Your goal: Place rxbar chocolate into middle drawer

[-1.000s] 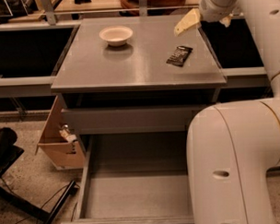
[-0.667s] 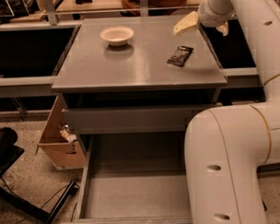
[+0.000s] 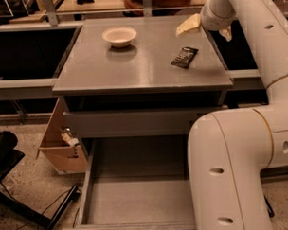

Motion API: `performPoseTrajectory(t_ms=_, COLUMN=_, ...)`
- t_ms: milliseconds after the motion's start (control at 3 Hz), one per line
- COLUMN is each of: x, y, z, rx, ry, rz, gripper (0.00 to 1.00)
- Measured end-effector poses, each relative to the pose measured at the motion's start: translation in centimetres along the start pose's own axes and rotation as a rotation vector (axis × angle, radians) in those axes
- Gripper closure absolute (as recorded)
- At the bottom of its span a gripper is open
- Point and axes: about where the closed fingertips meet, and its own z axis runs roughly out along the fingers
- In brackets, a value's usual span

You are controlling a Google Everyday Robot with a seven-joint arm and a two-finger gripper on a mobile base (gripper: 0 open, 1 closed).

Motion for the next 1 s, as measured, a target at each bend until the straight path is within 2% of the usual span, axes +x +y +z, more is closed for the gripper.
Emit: performPoseTrajectory(t_ms=1000, x=-1.3, y=4.0, z=5.8, rx=0.104, ry=-0.009, rz=0.054, gripper=0.0)
